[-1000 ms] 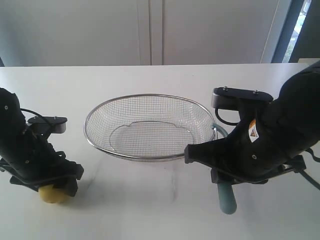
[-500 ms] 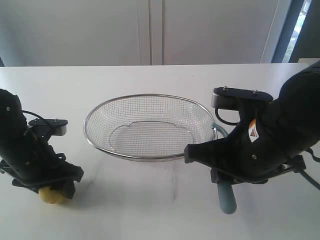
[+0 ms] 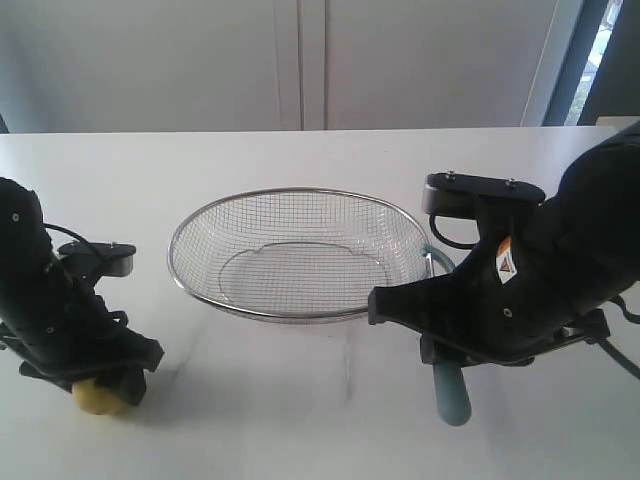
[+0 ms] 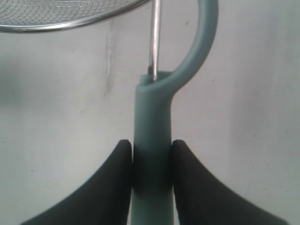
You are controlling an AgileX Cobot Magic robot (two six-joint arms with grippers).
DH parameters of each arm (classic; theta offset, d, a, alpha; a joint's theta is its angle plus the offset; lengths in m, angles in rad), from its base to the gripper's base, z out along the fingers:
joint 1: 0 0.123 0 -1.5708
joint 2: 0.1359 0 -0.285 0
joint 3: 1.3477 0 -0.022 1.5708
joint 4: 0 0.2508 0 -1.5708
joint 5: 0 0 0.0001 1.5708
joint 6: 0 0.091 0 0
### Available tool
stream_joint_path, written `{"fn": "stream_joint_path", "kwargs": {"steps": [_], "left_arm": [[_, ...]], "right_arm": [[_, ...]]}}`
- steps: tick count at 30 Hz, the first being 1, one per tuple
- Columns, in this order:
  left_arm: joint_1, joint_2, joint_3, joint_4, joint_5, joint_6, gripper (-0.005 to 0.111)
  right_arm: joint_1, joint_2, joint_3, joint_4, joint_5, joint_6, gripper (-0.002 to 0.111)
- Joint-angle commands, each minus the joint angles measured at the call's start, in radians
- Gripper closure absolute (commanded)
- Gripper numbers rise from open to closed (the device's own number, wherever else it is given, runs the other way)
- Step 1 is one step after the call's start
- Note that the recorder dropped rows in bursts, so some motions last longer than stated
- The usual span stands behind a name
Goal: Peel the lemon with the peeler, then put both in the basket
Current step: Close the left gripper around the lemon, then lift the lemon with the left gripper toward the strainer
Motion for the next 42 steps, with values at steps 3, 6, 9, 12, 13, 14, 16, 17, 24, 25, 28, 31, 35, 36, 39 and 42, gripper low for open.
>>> {"fn": "stream_joint_path", "kwargs": {"steps": [3, 6, 9, 12, 13, 14, 16, 17, 24, 25, 28, 31, 35, 36, 39, 42], "left_arm": [[-0.002, -0.036, -0.001, 0.001, 0.078, 0.002, 0.107], [-0.002, -0.09, -0.001, 0.001, 0.088, 0.004, 0.107], [-0.002, -0.145, -0.001, 0.001, 0.09, 0.004, 0.107], [-0.002, -0.196, -0.001, 0.001, 0.094, 0.004, 0.107], [-0.002, -0.211, -0.001, 0.001, 0.094, 0.004, 0.107], [-0.002, -0.226, -0.001, 0.001, 0.094, 0.004, 0.107], [-0.002, -0.252, -0.001, 0.001, 0.096, 0.004, 0.107], [-0.002, -0.262, -0.001, 0.001, 0.096, 0.004, 0.107], [-0.002, -0.329, -0.001, -0.001, 0.087, 0.019, 0.107], [-0.002, -0.34, -0.001, -0.001, 0.085, 0.024, 0.107], [-0.002, -0.369, -0.001, -0.001, 0.068, 0.026, 0.107], [-0.002, -0.399, -0.001, -0.001, 0.045, 0.026, 0.107], [-0.002, -0.438, -0.001, -0.001, 0.033, 0.037, 0.107], [-0.002, -0.446, -0.001, -0.003, 0.033, 0.051, 0.107], [-0.002, -0.475, -0.001, -0.006, 0.031, 0.076, 0.107], [-0.002, -0.503, -0.001, -0.006, 0.023, 0.104, 0.107]], "right_arm": [[-0.001, -0.01, -0.001, 0.0, -0.01, -0.002, 0.108], [-0.001, -0.01, -0.001, 0.0, -0.01, -0.002, 0.108], [-0.001, -0.01, -0.001, 0.0, -0.01, -0.002, 0.108], [-0.001, -0.01, -0.001, 0.0, -0.01, -0.002, 0.108], [-0.001, -0.01, -0.001, 0.0, -0.01, -0.002, 0.108], [-0.001, -0.01, -0.001, 0.0, -0.012, -0.002, 0.108], [-0.001, -0.01, -0.001, 0.0, -0.014, -0.002, 0.108], [-0.001, -0.01, -0.001, 0.0, -0.014, -0.002, 0.108], [-0.001, -0.01, -0.001, 0.0, 0.002, -0.002, 0.108], [-0.001, -0.01, -0.001, 0.0, 0.003, -0.002, 0.108], [-0.001, -0.01, -0.001, 0.0, 0.003, -0.002, 0.108], [-0.001, -0.01, -0.001, 0.0, 0.0, -0.002, 0.108], [-0.001, -0.01, -0.001, 0.0, 0.0, -0.002, 0.108], [-0.001, -0.01, -0.001, 0.0, -0.002, -0.002, 0.108], [-0.001, -0.01, -0.001, 0.0, -0.01, -0.002, 0.108], [-0.001, -0.01, -0.001, 0.0, -0.017, -0.002, 0.108]]}}
